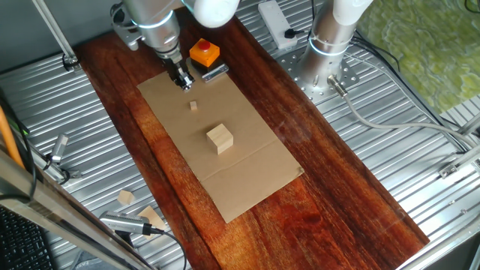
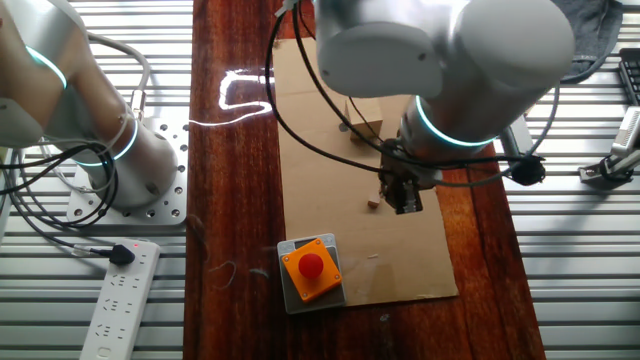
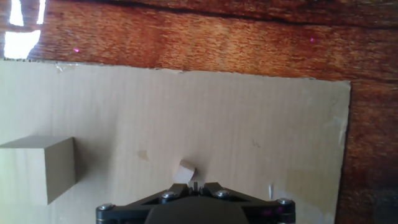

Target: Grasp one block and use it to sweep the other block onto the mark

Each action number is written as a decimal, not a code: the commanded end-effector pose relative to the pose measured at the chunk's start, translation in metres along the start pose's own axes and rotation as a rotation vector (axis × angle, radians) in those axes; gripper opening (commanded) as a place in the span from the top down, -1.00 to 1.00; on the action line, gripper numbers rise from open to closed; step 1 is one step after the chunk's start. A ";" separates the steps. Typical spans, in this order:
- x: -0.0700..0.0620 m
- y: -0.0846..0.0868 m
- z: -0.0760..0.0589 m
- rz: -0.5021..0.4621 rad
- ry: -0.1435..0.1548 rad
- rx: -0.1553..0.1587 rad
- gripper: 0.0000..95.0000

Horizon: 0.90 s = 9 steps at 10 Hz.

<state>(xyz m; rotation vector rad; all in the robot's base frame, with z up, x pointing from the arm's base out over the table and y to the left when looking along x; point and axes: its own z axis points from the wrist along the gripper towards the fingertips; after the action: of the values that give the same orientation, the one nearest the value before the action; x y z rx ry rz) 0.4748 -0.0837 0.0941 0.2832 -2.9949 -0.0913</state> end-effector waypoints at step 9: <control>0.002 -0.015 0.062 0.015 -0.012 -0.061 1.00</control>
<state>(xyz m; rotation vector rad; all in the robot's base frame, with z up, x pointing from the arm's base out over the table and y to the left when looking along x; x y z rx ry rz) 0.4667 -0.0954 0.0322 0.2506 -2.9973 -0.1857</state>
